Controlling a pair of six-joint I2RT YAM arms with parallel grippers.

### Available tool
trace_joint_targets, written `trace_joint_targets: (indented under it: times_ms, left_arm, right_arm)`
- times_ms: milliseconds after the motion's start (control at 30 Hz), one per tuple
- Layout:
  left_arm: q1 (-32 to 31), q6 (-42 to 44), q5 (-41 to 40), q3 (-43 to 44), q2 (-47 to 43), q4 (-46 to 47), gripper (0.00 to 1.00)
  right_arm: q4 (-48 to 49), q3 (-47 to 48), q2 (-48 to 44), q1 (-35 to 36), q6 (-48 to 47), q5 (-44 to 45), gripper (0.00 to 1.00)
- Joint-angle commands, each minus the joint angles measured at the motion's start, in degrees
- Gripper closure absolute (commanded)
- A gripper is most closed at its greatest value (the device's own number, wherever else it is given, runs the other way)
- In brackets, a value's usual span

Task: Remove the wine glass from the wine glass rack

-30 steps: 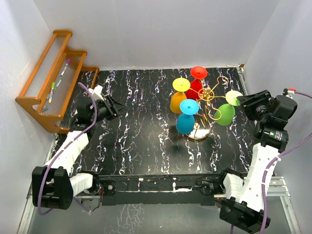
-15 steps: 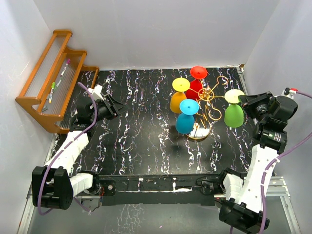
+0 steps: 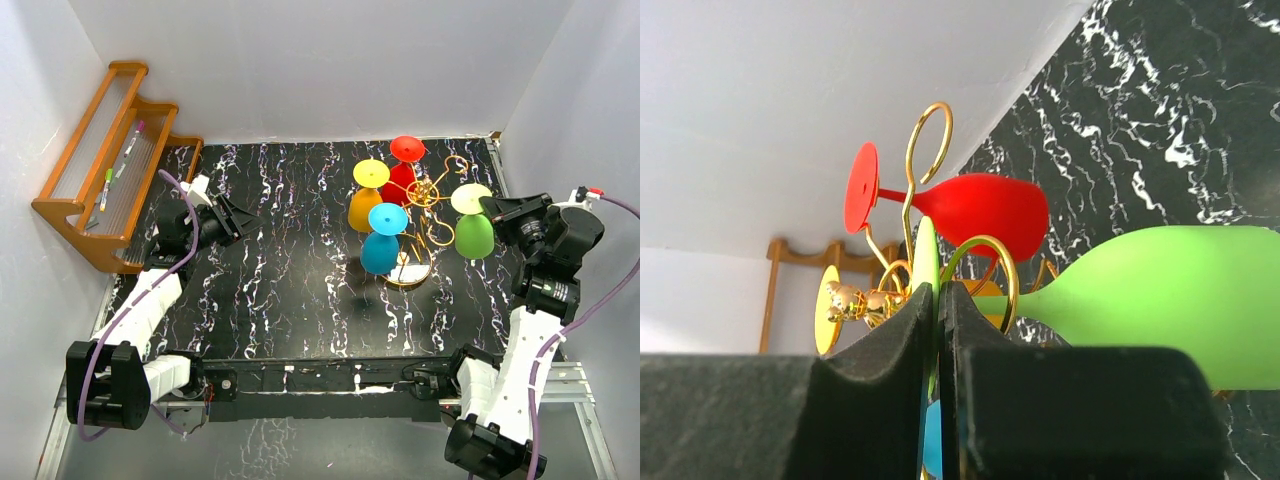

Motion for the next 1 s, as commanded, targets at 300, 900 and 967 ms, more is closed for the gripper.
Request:
trace_joint_targets:
  times_ms: [300, 900, 967]
  left_arm:
    - [0.3, -0.6, 1.4, -0.5, -0.4, 2.3, 0.48]
    - [0.3, -0.9, 1.5, -0.5, -0.4, 2.4, 0.48]
    - [0.3, -0.9, 1.5, -0.6, -0.4, 2.4, 0.48]
  right_arm:
    - [14.1, -2.6, -1.1, 0.1, 5.7, -9.2, 0.92]
    - [-7.3, 7.0, -3.0, 2.2, -0.3, -1.8, 0.92]
    - [-10.3, 8.9, -3.4, 2.3, -1.5, 1.7, 0.92]
